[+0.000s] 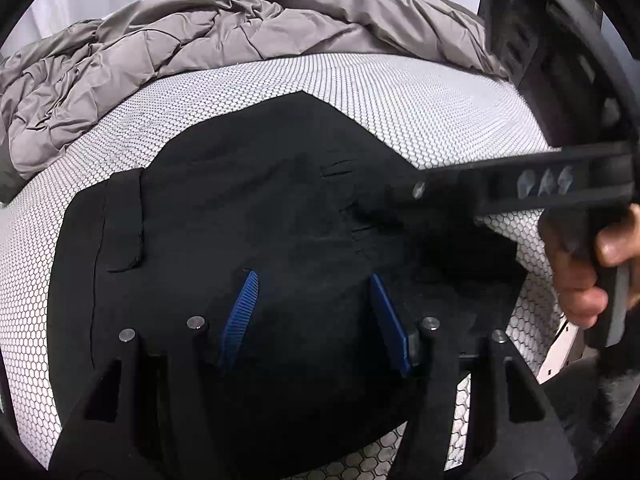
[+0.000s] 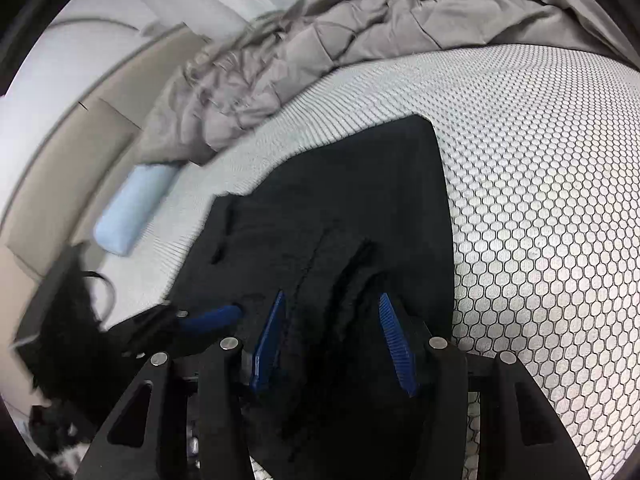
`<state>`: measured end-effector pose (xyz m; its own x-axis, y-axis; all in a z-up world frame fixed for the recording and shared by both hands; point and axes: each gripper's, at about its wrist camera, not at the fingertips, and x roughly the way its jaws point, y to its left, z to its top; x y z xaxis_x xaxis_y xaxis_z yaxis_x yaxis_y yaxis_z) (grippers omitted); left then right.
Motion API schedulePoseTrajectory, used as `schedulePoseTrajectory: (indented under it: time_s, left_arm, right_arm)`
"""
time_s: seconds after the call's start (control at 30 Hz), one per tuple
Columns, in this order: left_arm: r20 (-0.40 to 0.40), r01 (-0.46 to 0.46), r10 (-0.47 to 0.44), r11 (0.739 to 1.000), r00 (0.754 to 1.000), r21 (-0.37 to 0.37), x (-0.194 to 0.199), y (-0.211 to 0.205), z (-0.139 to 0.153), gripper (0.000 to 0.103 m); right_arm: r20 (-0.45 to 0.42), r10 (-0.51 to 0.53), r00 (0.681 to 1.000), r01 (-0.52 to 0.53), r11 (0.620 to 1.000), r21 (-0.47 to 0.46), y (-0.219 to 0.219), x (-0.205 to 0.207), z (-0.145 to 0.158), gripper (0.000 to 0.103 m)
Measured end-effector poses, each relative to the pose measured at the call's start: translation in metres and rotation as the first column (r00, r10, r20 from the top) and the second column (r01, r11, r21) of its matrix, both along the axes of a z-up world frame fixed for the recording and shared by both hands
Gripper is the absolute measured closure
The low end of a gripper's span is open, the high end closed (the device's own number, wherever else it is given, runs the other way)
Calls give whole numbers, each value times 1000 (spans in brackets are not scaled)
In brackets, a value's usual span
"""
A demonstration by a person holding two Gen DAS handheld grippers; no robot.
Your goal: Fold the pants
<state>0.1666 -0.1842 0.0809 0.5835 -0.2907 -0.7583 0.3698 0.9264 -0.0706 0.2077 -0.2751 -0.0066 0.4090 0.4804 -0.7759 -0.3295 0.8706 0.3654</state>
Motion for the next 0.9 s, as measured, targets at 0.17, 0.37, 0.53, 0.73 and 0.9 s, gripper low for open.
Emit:
schedulePoseTrajectory:
  time_s: [0.17,0.37,0.53,0.73,0.9]
  left_arm:
    - [-35,1,-3,998,999,-62,-1,18,1,47]
    - [-24,43,-42,998,999,35,-9,21,-12,46]
    - [-34,46,-45,999,998,20,-4,26,-15,46]
    - [-35,46,-45,999,998,23,1,25,-15,46]
    - [-42,39,-39,999,998,12,0,27,-13,46]
  right_arm:
    - [21,35,999,-36,999,18,1,-18,11,52]
    - [-39,91,995,-88,993,74,8,-23,-1,52]
    - [-83,60,995,-50,991,121,5,-14,-8,56]
    - [-55,110,992,-99,980,170,8,-23,1,56]
    - [-115,73,991,-51,981,187,9,-14,-12,62]
